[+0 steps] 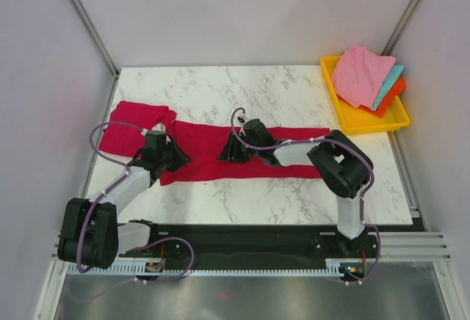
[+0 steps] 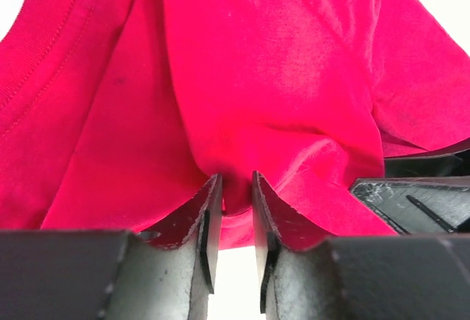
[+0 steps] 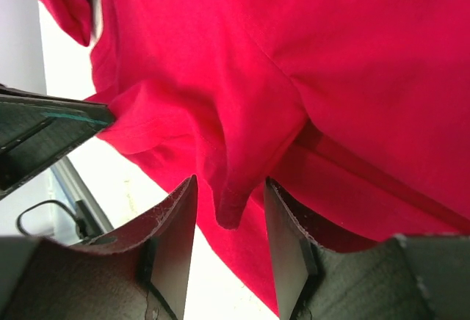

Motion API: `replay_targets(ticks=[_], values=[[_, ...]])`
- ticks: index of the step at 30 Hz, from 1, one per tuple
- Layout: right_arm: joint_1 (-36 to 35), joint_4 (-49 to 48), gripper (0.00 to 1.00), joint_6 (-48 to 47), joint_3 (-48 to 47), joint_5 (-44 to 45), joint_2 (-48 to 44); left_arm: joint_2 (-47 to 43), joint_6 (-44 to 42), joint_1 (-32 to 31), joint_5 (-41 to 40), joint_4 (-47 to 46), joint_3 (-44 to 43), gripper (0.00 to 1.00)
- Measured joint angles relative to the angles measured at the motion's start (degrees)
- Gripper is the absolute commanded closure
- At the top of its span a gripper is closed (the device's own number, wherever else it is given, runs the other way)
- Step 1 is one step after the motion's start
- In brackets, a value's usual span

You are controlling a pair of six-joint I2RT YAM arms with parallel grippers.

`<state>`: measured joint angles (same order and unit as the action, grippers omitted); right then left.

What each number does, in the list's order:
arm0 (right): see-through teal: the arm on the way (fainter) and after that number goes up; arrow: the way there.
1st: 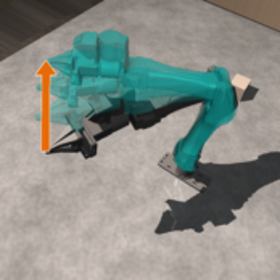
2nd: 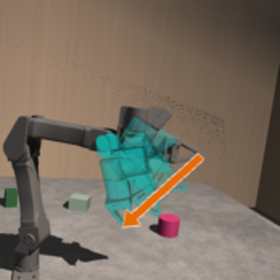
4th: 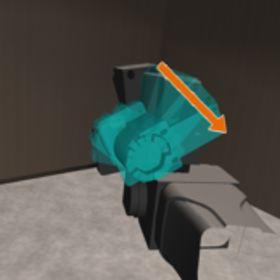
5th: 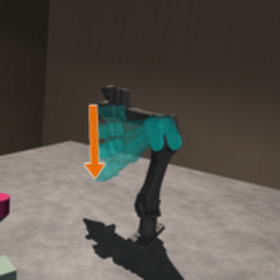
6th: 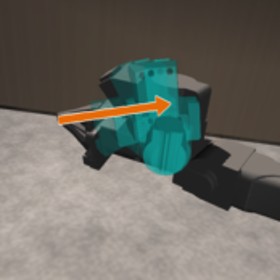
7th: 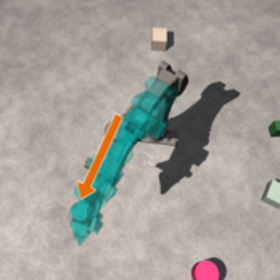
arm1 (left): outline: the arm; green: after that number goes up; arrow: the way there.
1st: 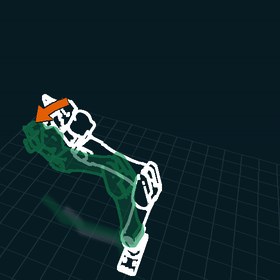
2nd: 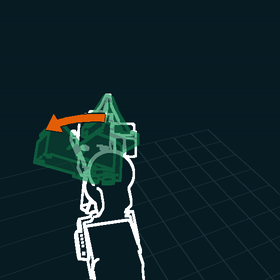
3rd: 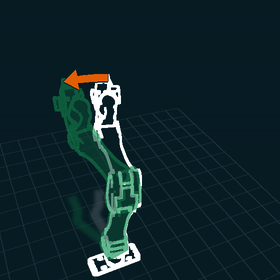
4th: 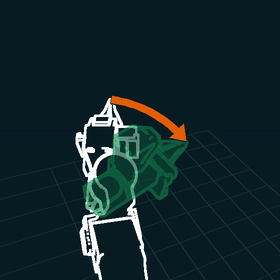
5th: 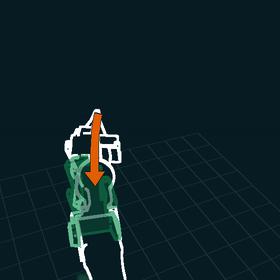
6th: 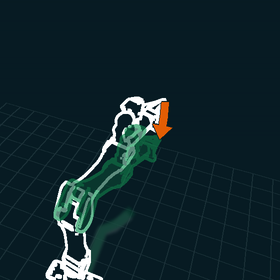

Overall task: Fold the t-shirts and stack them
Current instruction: Fold the tshirt

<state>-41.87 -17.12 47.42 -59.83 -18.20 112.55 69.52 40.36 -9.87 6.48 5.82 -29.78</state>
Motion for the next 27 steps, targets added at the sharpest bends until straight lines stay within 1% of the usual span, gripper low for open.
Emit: replay_targets(ticks=[1,2,5,6,8,9,11,12,15,19,27], values=[[-0.31,0.24,0.51,-0.24,0.0,0.59,0.0,0.0,0.0,-0.02,-0.09,-0.02,0.0,0.76],[-0.59,0.5,0.51,-0.39,0.0,1.29,0.0,0.0,-0.04,-0.02,-0.13,0.0,0.0,0.81],[-1.27,1.14,0.59,-0.81,-0.02,2.27,0.0,0.0,-0.17,-0.09,-0.26,-0.02,0.0,0.92],[-1.49,1.38,0.65,-0.83,-0.04,2.62,0.0,0.0,-0.22,-0.15,-0.28,-0.04,0.0,0.94],[-1.73,1.6,0.71,-1.07,-0.11,3.06,0.0,0.0,-0.35,-0.28,-0.26,-0.04,0.0,0.94],[-1.79,1.62,0.76,-1.07,-0.11,3.21,0.0,0.0,-0.37,-0.28,-0.24,-0.04,0.0,0.95],[-1.86,1.77,0.8,-1.2,-0.11,3.28,0.0,0.0,-0.39,-0.28,-0.15,-0.04,0.0,0.97],[-1.86,1.77,0.85,-1.16,-0.11,3.28,0.0,0.0,-0.39,-0.28,-0.07,-0.04,0.0,0.98],[-1.86,1.77,0.92,-1.09,-0.11,3.08,-0.02,-0.17,-0.39,-0.28,0.48,-0.02,0.0,0.98],[-1.81,1.77,0.98,-0.72,-0.11,2.6,-0.02,-1.16,-0.39,-0.28,1.29,0.04,0.0,0.98],[-1.07,1.7,0.98,0.28,-0.42,-1.27,-0.11,-3.28,-0.37,-0.28,1.14,1.33,-0.04,0.98]])
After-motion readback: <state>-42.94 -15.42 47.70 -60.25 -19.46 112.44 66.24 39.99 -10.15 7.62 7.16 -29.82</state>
